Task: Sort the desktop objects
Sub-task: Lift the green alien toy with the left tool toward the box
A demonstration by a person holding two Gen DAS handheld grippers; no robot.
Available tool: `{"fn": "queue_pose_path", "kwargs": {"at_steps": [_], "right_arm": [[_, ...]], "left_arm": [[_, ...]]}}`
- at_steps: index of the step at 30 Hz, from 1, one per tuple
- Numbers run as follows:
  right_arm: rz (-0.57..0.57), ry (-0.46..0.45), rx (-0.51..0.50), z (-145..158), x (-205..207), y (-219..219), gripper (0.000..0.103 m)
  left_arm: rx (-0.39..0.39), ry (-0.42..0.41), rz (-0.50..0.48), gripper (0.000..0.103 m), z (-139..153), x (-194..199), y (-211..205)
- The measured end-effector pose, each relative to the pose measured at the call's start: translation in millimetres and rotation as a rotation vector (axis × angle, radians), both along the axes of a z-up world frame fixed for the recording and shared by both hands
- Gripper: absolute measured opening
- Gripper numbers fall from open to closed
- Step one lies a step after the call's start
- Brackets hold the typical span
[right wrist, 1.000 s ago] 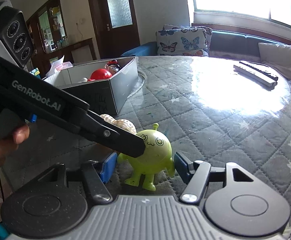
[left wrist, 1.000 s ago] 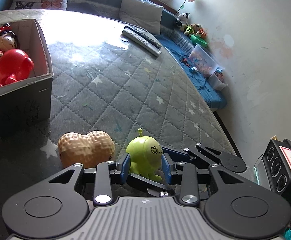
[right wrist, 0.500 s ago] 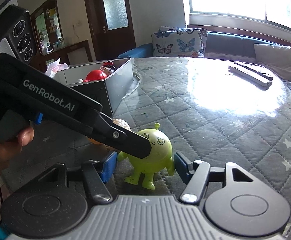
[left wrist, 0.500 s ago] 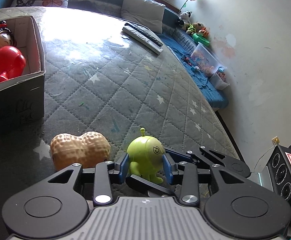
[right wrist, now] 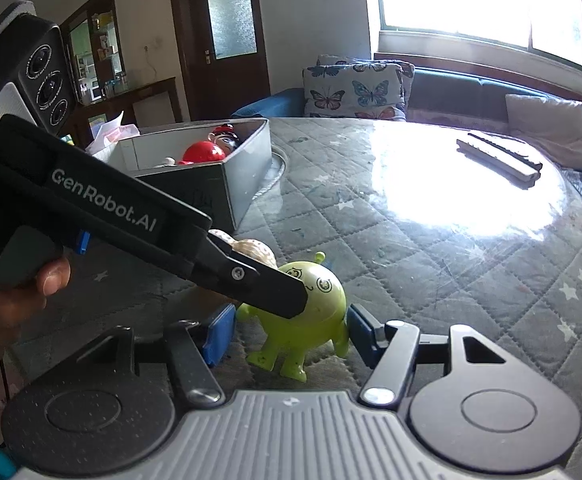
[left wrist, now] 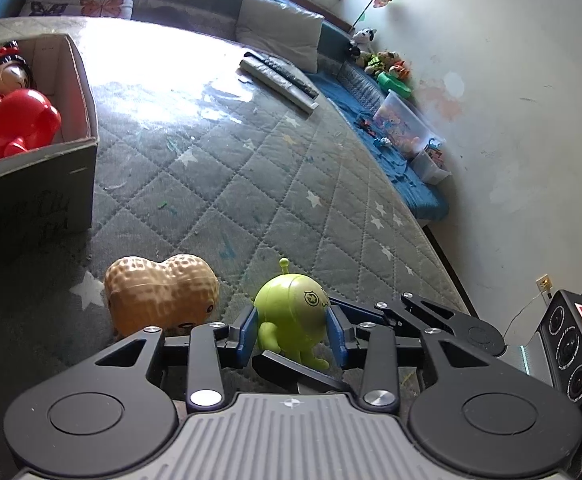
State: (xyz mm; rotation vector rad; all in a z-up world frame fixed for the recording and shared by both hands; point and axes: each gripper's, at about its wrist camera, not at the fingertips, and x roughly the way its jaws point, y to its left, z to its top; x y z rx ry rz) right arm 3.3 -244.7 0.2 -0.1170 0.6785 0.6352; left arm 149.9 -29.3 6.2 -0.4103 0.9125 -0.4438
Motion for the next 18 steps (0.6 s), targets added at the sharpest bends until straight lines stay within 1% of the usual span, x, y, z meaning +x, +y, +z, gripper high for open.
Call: {"fn": "queue_pose_path", "kwargs": {"at_steps": [8, 12, 18], "right_arm": [[0.049, -0.044, -0.02, 14, -10, 20, 0.062], [0.104, -0.07, -0.036, 24, -9, 42, 0.062], [0.205, -0.129, -0.049, 45, -1, 86, 0.062]], "left_arm": [[-0.011, -0.052, 0.044, 0.04, 14, -21, 21], [-0.005, -0.087, 0.096, 0.04, 24, -33, 40], [-0.014, -0.147, 0.205, 0.04, 44, -47, 84]]}}
